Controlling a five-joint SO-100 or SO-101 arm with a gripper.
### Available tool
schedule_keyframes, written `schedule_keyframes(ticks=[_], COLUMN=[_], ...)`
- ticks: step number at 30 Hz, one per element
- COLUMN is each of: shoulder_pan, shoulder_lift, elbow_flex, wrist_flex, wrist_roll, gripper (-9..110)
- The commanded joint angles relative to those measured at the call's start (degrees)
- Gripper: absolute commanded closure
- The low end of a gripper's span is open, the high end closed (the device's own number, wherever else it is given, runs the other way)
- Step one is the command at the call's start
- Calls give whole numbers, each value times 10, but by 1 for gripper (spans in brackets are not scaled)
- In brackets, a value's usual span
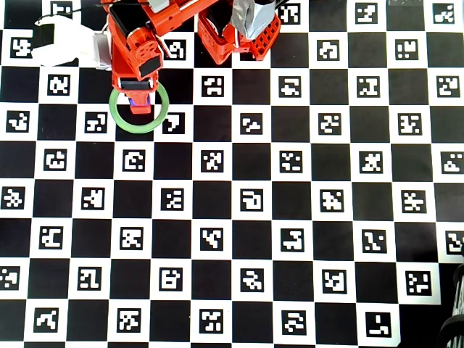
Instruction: Grab the red cube then put it in the green circle then put the blue cube on top and finally the orange cube on top
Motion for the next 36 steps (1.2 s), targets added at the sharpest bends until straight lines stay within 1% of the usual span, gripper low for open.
schedule_keyframes(ticks=[1, 15, 36], shoulder_pan=[11, 25, 19], shoulder_lift=[32, 13, 13], elbow_flex=[-4, 7, 37], wrist_flex=[-14, -42, -62], wrist_roll=[-4, -13, -8], gripper=[91, 91, 91])
